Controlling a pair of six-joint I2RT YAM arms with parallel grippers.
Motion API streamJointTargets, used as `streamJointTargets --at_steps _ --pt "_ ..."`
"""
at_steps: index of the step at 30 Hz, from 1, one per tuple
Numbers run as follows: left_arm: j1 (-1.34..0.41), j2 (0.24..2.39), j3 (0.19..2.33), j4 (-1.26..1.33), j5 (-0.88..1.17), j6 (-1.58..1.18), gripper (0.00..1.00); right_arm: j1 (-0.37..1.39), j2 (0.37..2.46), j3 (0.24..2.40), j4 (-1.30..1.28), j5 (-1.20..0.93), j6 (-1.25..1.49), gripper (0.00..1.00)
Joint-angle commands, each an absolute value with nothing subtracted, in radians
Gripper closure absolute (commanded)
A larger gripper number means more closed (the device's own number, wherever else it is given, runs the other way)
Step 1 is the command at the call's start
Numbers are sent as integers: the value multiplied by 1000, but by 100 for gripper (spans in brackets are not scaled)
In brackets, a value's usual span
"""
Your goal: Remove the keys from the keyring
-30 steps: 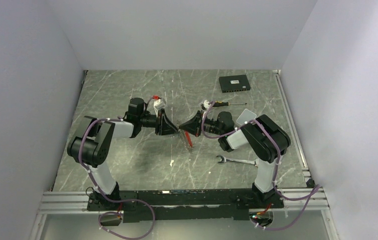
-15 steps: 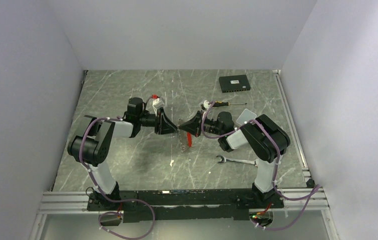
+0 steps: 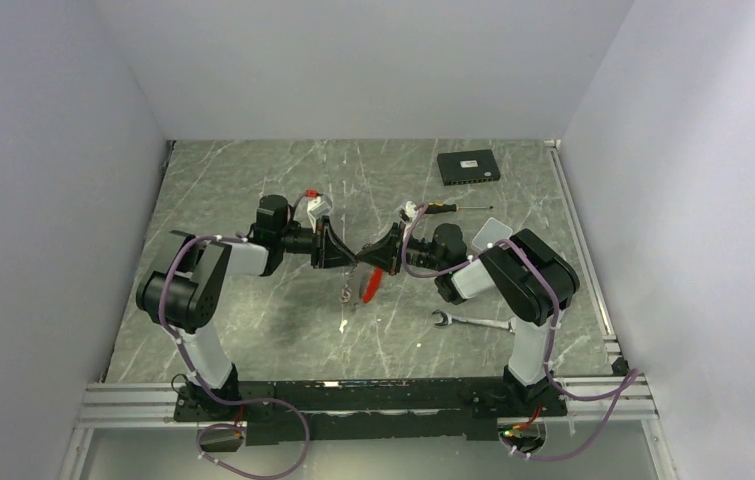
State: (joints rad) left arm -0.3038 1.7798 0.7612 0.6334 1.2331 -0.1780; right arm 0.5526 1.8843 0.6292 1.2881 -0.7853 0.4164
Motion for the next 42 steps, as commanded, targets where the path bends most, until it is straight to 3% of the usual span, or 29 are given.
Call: streamJointTargets --at_steps 1,5,8,13,16,28,34,37,42 --pt "-319 1787 774 669 1273 -192 82 558 1886 658 1345 -806 428 100" --pt "-312 1772 787 579 1261 -126 99 549 1887 669 1314 -826 414 100" --pt "-306 1746 833 372 1230 24 100 528 1894 702 1220 -875 388 98" --pt "-308 1707 884 98 1124 246 100 506 1872 724 1066 -936 291 67" --pt "-308 1700 897 13 1059 339 100 506 1865 739 979 -953 241 57" --pt "-310 1686 873 -11 1043 347 100 496 1888 760 815 -930 157 46" --pt "-313 1686 886 -22 987 307 100 518 1857 796 638 -813 111 45" --pt "-313 1683 859 59 994 211 100 520 1816 770 601 -686 176 34" --pt "-313 1685 823 165 974 106 100 540 1792 763 544 -603 204 30"
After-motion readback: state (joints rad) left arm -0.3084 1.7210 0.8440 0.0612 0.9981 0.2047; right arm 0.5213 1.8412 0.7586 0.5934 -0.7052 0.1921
